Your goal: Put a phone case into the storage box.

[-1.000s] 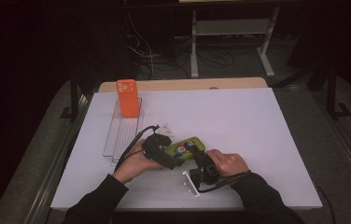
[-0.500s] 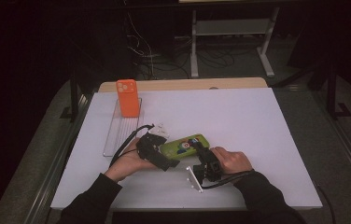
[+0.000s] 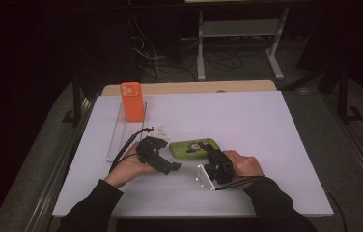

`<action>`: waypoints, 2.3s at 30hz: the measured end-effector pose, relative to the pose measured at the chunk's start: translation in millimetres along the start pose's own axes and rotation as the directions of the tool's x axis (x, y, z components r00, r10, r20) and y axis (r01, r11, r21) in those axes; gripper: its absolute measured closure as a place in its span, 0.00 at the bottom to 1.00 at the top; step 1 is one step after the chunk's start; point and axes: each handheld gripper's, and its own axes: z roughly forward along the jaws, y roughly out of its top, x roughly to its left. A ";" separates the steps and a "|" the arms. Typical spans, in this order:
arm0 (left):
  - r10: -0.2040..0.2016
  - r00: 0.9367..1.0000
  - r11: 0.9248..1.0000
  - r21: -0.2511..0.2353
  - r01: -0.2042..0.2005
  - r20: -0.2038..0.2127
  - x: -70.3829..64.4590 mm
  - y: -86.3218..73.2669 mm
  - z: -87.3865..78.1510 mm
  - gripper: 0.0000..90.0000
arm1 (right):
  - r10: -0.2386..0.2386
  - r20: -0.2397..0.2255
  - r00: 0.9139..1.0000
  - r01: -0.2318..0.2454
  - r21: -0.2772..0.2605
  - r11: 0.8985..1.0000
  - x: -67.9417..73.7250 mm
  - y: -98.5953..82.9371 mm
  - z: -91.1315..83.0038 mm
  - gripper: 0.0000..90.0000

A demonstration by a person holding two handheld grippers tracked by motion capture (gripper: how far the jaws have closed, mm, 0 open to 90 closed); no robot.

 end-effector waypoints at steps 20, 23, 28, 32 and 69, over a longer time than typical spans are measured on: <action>-0.021 1.000 0.999 -0.034 0.020 -0.014 2.3 0.8 -3.6 0.00 | 0.506 -0.181 0.844 -0.507 0.044 0.861 -29.2 -17.1 2.0 0.84; -0.021 1.000 0.999 -0.031 0.020 -0.018 2.1 1.1 -3.5 0.00 | 0.559 -0.210 0.802 -0.561 0.057 0.826 -32.6 -19.2 3.4 0.84; -0.016 1.000 1.000 -0.013 0.015 -0.024 2.8 0.9 -4.6 0.00 | 0.649 -0.240 0.722 -0.652 0.077 0.754 -35.8 -21.9 4.6 0.84; -0.018 1.000 1.000 -0.005 0.018 -0.017 2.8 1.6 -5.4 0.00 | 0.712 -0.270 0.649 -0.715 0.105 0.691 -41.9 -28.6 6.5 0.84; -0.172 0.984 0.947 -0.265 0.180 0.055 17.1 50.0 4.1 0.00 | 0.888 -0.364 0.282 -0.910 0.190 0.367 -45.3 -31.0 7.9 0.84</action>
